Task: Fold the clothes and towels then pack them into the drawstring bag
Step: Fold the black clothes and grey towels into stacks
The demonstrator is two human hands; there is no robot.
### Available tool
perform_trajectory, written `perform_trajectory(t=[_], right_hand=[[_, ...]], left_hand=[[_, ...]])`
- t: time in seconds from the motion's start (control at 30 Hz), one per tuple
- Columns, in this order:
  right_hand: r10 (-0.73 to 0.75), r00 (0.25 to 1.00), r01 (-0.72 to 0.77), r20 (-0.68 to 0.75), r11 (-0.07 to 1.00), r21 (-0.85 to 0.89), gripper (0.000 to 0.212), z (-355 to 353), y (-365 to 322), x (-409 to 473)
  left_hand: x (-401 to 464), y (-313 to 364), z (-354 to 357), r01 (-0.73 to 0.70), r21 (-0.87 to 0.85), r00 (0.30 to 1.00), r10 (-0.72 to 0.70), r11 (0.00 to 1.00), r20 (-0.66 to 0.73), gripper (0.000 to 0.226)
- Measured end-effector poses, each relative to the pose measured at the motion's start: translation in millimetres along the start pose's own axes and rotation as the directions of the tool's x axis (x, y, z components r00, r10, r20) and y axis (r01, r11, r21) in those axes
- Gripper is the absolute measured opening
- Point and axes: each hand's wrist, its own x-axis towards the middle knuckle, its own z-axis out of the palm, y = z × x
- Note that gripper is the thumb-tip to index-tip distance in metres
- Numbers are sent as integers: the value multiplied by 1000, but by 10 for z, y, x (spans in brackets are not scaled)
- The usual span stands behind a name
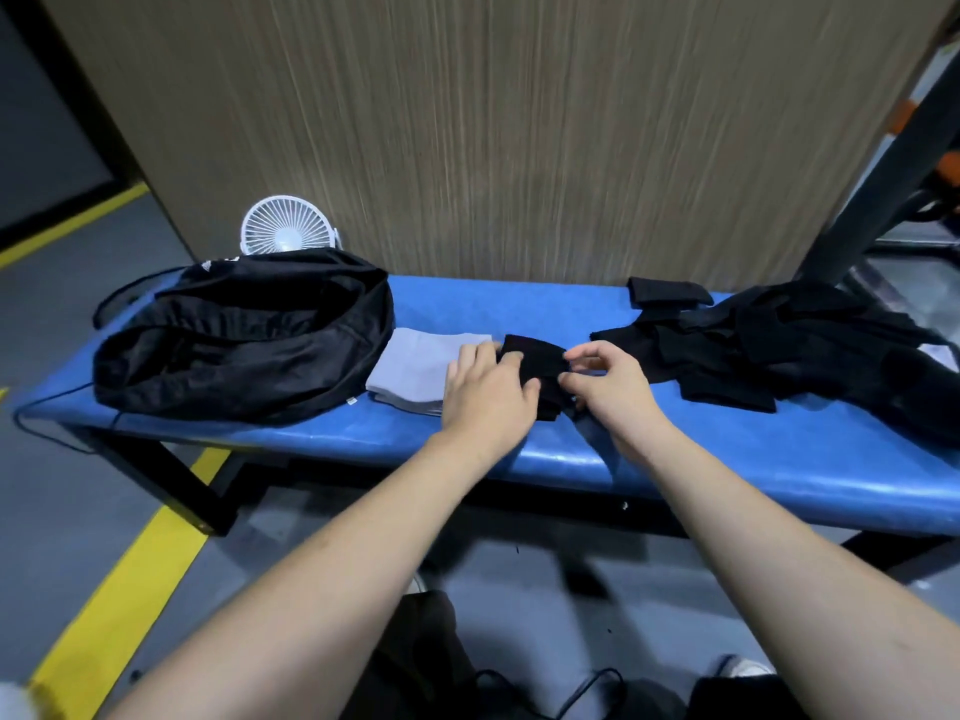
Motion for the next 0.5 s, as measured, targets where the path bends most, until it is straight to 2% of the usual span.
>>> perform_trajectory(t=[0.1, 0.23, 0.43, 0.5], right_hand=[[-171, 985, 173, 32, 947, -272, 20, 25, 34, -15], [-350, 924, 374, 153, 751, -544, 33, 29, 110, -59], [-339, 882, 465, 326, 522, -715, 50, 68, 124, -113], [-321, 882, 466, 345, 486, -739, 54, 99, 139, -115]], left_hand=[[-9, -102, 44, -60, 100, 998, 56, 993, 41, 45], [-9, -142, 48, -93, 89, 995, 89, 992, 46, 46], [-4, -255, 63, -123, 0, 989, 123, 992, 87, 47], [-1, -304, 29, -128, -64, 987, 133, 990, 89, 43]])
